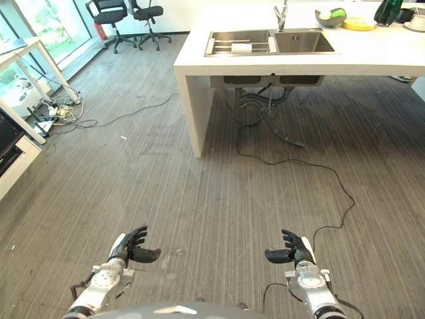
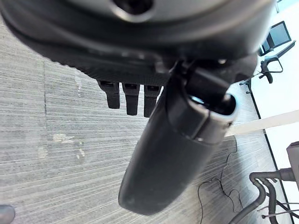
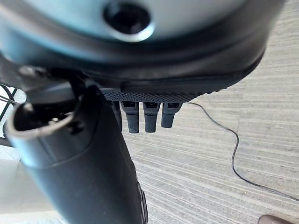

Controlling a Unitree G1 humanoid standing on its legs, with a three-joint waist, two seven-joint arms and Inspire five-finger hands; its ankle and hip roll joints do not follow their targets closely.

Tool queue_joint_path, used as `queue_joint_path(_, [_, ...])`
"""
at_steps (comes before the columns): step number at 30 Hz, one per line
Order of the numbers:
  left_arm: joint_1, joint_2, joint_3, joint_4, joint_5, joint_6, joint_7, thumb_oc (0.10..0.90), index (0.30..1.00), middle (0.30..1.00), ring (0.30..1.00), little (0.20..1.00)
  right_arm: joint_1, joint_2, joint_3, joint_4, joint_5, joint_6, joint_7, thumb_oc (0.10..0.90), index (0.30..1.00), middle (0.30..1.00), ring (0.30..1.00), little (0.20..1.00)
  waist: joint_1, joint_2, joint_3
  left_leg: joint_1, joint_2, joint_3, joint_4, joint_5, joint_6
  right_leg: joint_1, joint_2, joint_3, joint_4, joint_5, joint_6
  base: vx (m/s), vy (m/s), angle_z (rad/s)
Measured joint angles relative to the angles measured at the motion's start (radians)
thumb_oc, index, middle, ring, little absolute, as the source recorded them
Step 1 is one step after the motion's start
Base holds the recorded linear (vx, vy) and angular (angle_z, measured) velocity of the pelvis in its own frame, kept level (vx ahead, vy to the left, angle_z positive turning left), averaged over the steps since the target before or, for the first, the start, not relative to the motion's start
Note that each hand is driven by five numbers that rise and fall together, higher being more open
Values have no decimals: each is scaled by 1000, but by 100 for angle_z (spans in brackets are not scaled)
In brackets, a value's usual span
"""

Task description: Place the dishes in the dishwasher.

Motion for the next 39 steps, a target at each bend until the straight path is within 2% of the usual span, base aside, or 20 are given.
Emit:
queue_joint_path(5, [0,-6,-15,139,15,-2,1,800,900,900,900,900,-21,21,0,152,1,-3,-2,800,900,900,900,900,0,-12,23,-9,-2,0,-3,1,-1,-1,0,1,-20,14,-3,-36,9,0])
queue_joint_path(9, [-23,-42,-33,276,15,8,-2,800,900,900,900,900,-26,38,5,239,1,1,3,800,900,900,900,900,0,-10,44,-22,-3,-2,-3,2,-3,-9,0,2,-28,24,0,-17,2,0])
queue_joint_path(14, [-34,-88,-33,463,15,26,-32,800,900,900,900,900,-38,55,39,383,1,18,18,800,900,900,900,900,-2,-16,48,-25,-3,-1,-3,2,-3,-12,0,3,-29,24,-1,0,0,0])
queue_joint_path(17, [-27,-89,-33,506,23,34,-49,800,900,900,900,900,-47,62,39,435,0,19,27,800,900,900,900,900,-5,-18,47,-25,-2,-1,-3,2,-3,-13,1,4,-29,25,-1,23,15,0])
queue_joint_path(21, [-26,-87,-25,524,34,43,-83,800,900,900,900,900,-53,74,37,473,0,27,54,800,900,900,900,900,-4,-22,42,-24,-2,-1,-4,1,-3,-13,1,4,-26,25,-2,38,12,0])
queue_joint_path(27, [-21,-82,-14,528,38,47,-104,800,900,900,900,900,-36,109,37,498,0,44,86,800,900,900,900,900,-4,-36,3,-21,-2,-1,-5,0,-5,-12,1,6,-23,25,-2,32,22,-1])
queue_joint_path(36, [-35,-75,-43,527,75,64,-131,800,900,900,900,900,-38,108,36,496,-2,51,103,800,900,900,900,900,-5,-29,-16,-26,-1,13,-5,-6,-9,-45,1,29,14,23,-9,2,49,-8])
queue_joint_path(39, [-38,-75,-43,524,75,64,-130,800,900,900,900,900,-38,108,36,486,0,52,103,800,900,900,900,900,-5,-26,-18,-29,-4,23,-5,1,6,-58,-2,39,29,22,-9,2,21,-7])
